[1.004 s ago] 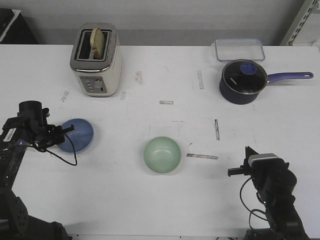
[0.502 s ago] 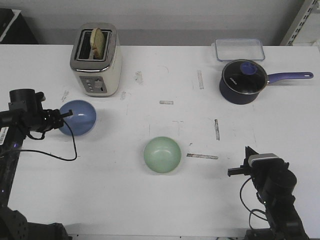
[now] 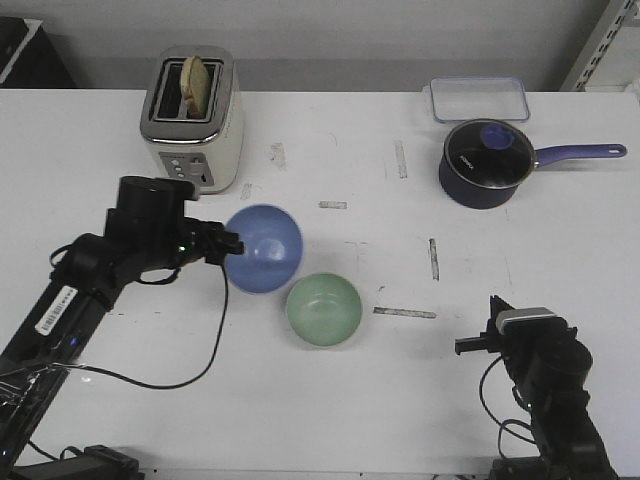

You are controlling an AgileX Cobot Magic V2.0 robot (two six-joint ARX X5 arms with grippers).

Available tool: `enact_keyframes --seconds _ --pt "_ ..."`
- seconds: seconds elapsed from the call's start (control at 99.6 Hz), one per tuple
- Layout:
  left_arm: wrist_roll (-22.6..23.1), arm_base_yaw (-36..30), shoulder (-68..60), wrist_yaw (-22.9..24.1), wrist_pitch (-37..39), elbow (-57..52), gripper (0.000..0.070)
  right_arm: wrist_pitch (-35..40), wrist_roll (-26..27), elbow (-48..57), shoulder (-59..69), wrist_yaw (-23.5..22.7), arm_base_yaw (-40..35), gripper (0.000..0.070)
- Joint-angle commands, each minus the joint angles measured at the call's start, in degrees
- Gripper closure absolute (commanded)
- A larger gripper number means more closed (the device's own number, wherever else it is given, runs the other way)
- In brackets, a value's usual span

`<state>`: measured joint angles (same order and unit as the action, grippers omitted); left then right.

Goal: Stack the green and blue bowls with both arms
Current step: 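Carry the blue bowl with the left gripper onto the green bowl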

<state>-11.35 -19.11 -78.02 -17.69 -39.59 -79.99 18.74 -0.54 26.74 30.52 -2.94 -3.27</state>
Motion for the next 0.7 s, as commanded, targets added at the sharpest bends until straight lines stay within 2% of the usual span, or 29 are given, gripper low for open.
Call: enact_keyframes --seconds 0.0,0.11,0.271,0.692 --pt "-0.31 -3.87 -1.51 -0.35 1.09 -1.07 0.0699 -0.48 0.76 0.24 0.37 -0.04 -0.04 0.0700" --pt "-0.26 -9.35 -4.11 -0.33 1.55 -1.07 0.0699 -0.48 0.76 0.24 0.37 -0.04 -0.04 0.0700" --pt "0.00 -13.38 -8.74 -0.09 1.44 -1.07 0.0699 -0.48 0.74 0.24 0.37 -0.04 -0.04 0.0700" --pt "1.68 -15.04 -16.98 0.31 0.76 -1.07 0.0699 -0.50 0.74 0.24 0.37 -0.02 -0.04 0.0700"
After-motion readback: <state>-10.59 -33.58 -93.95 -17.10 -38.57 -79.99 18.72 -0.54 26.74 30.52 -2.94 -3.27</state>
